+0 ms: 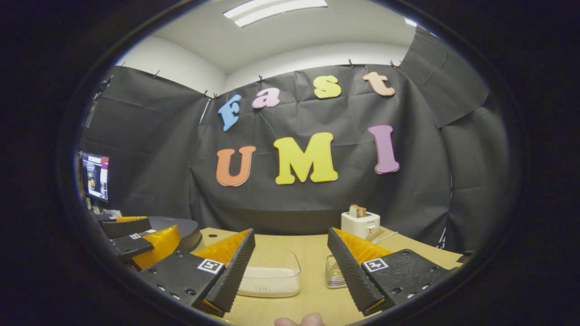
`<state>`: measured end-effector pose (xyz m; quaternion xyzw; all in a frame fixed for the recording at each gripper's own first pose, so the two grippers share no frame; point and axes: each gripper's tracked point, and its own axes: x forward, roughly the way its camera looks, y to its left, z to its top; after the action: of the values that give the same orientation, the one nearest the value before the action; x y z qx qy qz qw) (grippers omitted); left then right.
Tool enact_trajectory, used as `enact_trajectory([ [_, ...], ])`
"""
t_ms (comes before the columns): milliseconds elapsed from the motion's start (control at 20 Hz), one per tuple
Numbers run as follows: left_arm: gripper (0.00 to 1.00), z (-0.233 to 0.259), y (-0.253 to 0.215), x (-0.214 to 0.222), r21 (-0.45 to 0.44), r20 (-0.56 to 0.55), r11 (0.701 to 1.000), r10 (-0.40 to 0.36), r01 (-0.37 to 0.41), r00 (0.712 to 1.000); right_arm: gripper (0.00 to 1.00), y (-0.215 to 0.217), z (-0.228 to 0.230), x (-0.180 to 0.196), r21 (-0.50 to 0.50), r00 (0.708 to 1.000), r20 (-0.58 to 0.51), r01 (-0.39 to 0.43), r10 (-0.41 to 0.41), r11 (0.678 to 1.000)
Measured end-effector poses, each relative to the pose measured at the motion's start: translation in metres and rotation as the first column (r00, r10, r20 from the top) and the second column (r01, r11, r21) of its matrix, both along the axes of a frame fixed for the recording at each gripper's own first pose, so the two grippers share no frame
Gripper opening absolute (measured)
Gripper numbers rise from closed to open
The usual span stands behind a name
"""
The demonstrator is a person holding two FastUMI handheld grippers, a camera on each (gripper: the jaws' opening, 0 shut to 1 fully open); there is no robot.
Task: Close the left gripper, press the button to open the rice cooker; take a wooden spoon from the chopstick holder with the right hand, scoop a spoonful of rice and pour it into the rice cooker, then put the wooden spoon back into the chopstick holder.
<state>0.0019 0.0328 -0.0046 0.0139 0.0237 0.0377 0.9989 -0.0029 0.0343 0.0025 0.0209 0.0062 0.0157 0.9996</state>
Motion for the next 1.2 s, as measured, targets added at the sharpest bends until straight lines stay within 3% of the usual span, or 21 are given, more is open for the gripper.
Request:
enact_trajectory([
  [400, 0.97, 0.004, 0.009, -0.005, -0.002, 0.01, 0.995, 0.097, -0.097, 0.995, 0.95, 0.006, -0.011, 0.013, 0.02, 0.996, -0.04, -0.078, 0.079, 0.997],
  [450, 0.97, 0.004, 0.006, -0.004, -0.004, 0.009, 0.995, 0.098, -0.098, 0.995, 0.91, 0.003, -0.011, 0.012, 0.021, 0.996, -0.039, -0.076, 0.077, 0.997],
  [750, 0.97, 0.002, -0.001, -0.013, -0.02, 0.003, 0.989, 0.147, -0.147, 0.989, 0.95, -0.014, -0.013, 0.014, 0.024, 0.995, -0.038, -0.088, 0.088, 0.996],
  [1050, 0.97, 0.004, 0.013, -0.017, 0.026, -0.028, 0.974, 0.227, -0.226, 0.973, 0.95, -0.03, -0.011, 0.016, 0.031, 0.995, -0.024, -0.099, 0.099, 0.995],
  [1100, 0.97, 0.004, 0.016, -0.018, 0.037, -0.032, 0.972, 0.235, -0.234, 0.971, 0.91, -0.033, -0.014, 0.015, 0.032, 0.994, -0.032, -0.1, 0.101, 0.994],
  [1200, 0.97, 0.007, 0.022, -0.016, 0.064, -0.038, 0.968, 0.246, -0.243, 0.969, 0.95, -0.042, -0.02, 0.015, 0.035, 0.993, -0.046, -0.104, 0.106, 0.994],
])
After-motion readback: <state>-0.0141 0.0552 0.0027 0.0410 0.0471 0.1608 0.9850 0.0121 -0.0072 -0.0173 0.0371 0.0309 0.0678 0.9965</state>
